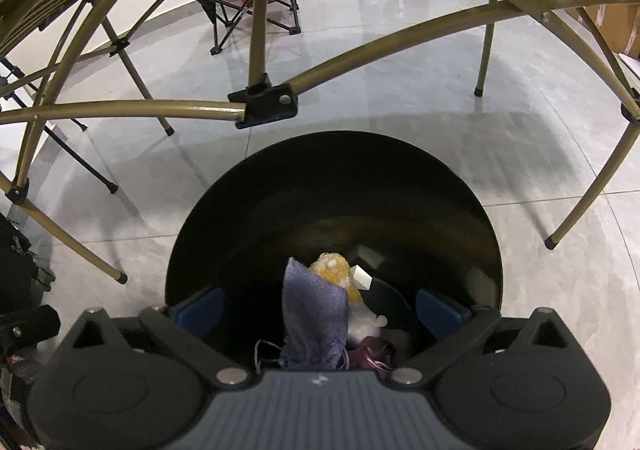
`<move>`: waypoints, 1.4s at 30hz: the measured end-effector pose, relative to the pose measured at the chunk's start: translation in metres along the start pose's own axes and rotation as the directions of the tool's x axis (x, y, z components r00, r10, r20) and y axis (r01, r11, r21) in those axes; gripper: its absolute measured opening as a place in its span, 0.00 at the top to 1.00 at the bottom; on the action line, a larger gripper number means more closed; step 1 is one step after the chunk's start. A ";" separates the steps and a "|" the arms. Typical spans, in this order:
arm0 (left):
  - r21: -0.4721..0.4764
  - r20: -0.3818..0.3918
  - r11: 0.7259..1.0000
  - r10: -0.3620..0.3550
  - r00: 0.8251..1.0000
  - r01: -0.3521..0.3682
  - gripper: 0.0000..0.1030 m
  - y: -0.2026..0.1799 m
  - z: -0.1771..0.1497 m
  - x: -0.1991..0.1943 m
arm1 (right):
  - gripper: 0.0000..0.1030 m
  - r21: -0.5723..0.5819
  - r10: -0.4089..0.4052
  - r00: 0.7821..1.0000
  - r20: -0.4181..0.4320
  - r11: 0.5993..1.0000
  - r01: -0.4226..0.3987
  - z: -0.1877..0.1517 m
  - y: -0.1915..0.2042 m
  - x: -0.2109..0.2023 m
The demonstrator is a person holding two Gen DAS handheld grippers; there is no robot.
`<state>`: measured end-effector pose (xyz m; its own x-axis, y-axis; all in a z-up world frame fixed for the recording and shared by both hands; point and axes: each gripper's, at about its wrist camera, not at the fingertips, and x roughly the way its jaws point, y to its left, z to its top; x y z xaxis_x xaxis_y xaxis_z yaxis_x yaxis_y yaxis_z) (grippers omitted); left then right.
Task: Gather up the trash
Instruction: 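Raise both tools back toward the table items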
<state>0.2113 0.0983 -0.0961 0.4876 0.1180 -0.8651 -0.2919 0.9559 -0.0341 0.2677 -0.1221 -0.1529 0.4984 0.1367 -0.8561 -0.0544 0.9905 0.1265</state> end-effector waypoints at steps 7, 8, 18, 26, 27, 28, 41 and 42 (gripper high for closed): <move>0.003 0.006 1.000 -0.004 1.000 0.004 0.00 -0.001 -0.001 -0.002 | 0.00 0.001 -0.002 1.000 0.005 1.000 0.002 0.000 -0.003 -0.004; 0.004 0.008 1.000 -0.006 1.000 0.006 0.00 -0.002 -0.001 -0.003 | 0.00 0.001 -0.002 1.000 0.006 1.000 0.002 0.000 -0.003 -0.004; 0.007 0.059 1.000 -0.021 0.998 0.021 0.00 -0.008 -0.001 -0.020 | 0.00 0.011 0.008 0.999 0.043 1.000 -0.009 -0.001 -0.008 -0.020; -0.005 0.116 1.000 -0.026 0.993 0.027 0.00 -0.010 -0.001 -0.038 | 0.00 0.005 0.022 0.993 0.113 1.000 -0.023 -0.002 -0.011 -0.046; -0.005 0.124 1.000 -0.029 0.992 0.030 0.00 -0.010 -0.001 -0.040 | 0.00 0.003 0.027 0.992 0.123 1.000 -0.028 -0.002 -0.011 -0.049; -0.005 0.133 0.999 -0.032 0.991 0.033 0.00 -0.011 -0.001 -0.043 | 0.00 0.002 0.033 0.990 0.136 0.999 -0.034 -0.002 -0.011 -0.054; -0.009 0.306 0.997 -0.074 0.949 0.081 0.00 -0.012 -0.001 -0.111 | 0.00 -0.090 0.075 0.940 0.332 0.995 -0.048 0.000 -0.010 -0.121; -0.010 0.322 0.996 -0.077 0.943 0.085 0.00 -0.012 -0.001 -0.117 | 0.00 -0.096 0.084 0.931 0.356 0.994 -0.053 0.001 -0.011 -0.129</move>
<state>0.1569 0.0732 0.0053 0.7479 0.1241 -0.6522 -0.2575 0.9597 -0.1127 0.2050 -0.1507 -0.0429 0.7671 0.2044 -0.6082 -0.1632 0.9789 0.1232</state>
